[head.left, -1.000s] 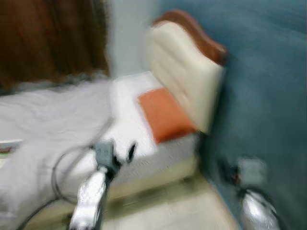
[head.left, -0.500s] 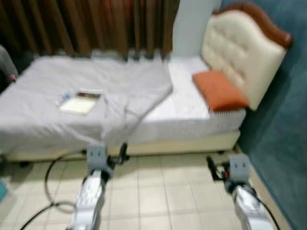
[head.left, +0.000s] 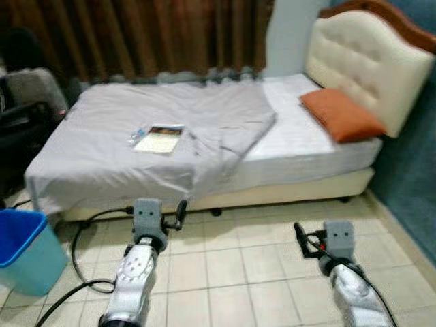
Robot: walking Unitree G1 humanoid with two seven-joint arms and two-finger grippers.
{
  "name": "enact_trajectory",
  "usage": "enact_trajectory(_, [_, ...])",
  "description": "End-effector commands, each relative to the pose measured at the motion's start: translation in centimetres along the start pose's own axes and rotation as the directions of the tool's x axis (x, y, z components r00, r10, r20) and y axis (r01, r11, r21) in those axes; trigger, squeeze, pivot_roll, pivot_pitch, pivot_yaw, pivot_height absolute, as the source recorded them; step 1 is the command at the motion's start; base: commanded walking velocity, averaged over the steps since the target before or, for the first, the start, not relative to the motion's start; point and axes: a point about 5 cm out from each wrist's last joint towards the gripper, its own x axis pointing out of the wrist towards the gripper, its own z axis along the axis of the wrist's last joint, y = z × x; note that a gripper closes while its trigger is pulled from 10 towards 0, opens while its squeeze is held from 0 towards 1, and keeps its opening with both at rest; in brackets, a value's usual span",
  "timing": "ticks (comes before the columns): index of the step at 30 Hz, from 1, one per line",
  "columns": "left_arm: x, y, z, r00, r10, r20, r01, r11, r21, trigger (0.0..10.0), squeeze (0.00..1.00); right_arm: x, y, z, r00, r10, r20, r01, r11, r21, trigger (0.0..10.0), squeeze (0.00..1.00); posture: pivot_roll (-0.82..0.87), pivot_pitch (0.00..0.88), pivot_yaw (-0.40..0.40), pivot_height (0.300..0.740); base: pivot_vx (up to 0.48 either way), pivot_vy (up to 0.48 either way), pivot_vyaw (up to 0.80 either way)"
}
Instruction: Clean up the room
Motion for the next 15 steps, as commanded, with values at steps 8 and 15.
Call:
enact_trajectory(8, [-0.09, 0.70, -0.19, 0.999, 0.037, -0.015, -0.038, 0.999, -0.024, 10.0, 0.00, 0.02, -0.42, -0.11, 1.000, -0.002, -0.004, 0.002, 1.000, 0.011, 10.0, 0.00, -0.01, 0.000, 0.022, 0.740, 0.309, 0.367, 0.00])
enact_trajectory(15, [0.27, 0.33, 0.16, 1.000, -0.003, -0.010, 0.003, 1.000, 0.031, 10.0, 0.00, 0.13, -0.15, 0.17, 1.000, 0.015, 0.016, -0.015, 1.000, 0.003, 10.0, 0.00, -0.01, 0.000, 0.020, 0.740, 0.309, 0.367, 0.00])
